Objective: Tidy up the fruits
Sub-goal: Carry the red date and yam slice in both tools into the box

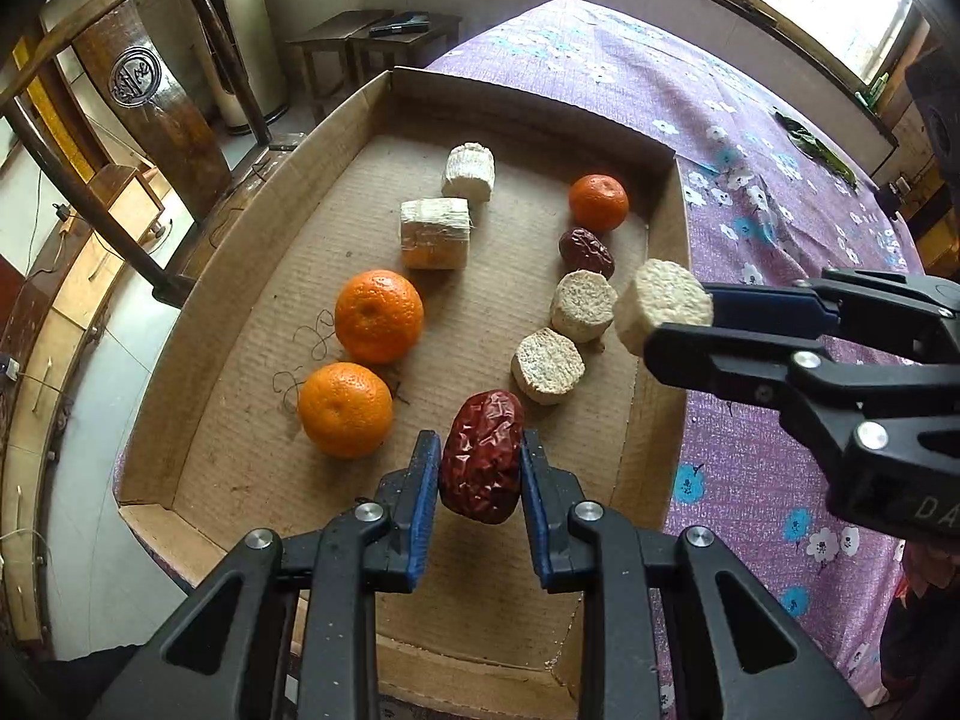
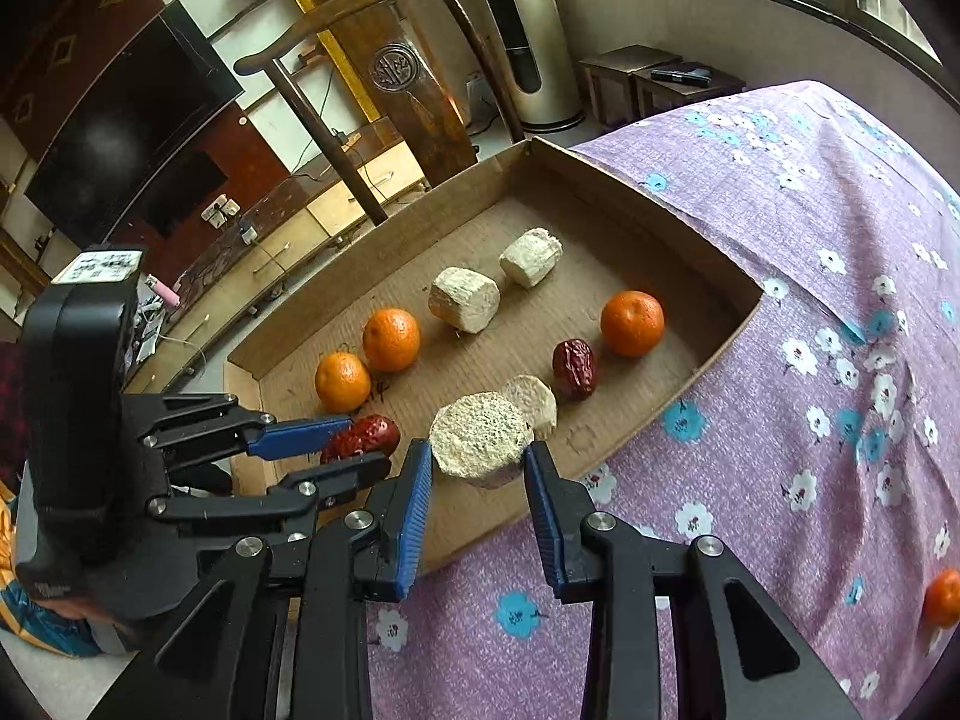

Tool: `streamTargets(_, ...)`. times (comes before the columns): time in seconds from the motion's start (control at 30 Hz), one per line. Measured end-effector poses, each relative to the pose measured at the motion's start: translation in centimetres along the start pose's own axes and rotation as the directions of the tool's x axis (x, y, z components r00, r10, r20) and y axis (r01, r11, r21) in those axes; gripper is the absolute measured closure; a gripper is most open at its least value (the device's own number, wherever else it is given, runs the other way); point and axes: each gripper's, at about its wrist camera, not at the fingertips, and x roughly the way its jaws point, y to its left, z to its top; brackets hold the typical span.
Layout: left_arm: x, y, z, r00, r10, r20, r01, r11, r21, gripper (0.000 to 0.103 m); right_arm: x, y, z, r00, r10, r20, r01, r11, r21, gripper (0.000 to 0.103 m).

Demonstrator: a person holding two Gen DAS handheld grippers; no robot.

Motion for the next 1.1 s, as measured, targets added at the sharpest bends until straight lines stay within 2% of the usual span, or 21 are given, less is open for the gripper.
streamTargets(0.6, 0.6, 0.6, 0.6, 0.999, 0.034, -0.005, -0.034, 0.999, -0.012, 0.078, 1.7, 0.0, 2.3, 1.0, -0.009, -0.023, 0.009, 1.0, -0.025, 0.068)
streamTargets(0.9, 0.8, 0.9, 0.9, 0.999, 0.034, -0.003, -0.034, 0.999, -0.023, 0.078, 4.9, -0.3, 4.6, 0.998, -0.019, -0.066, 0.015, 0.998, -0.061, 0.069)
streamTargets(0.97, 0.9, 0.9, 0.9, 0.999, 0.035, -0.006, -0.035, 0.999, -0.029, 0.078, 5.7, -0.4, 5.2, 0.996, -0.029, -0.079, 0.023, 0.997, -0.069, 0.073)
streamTargets(1.1, 1.1, 1.1, 0.8, 0.999, 0.037, -0.011, -0.037, 0.999, -0.036, 0.078, 6.6, -0.4, 5.8, 0.997, -0.017, -0.081, 0.012, 0.997, -0.071, 0.073)
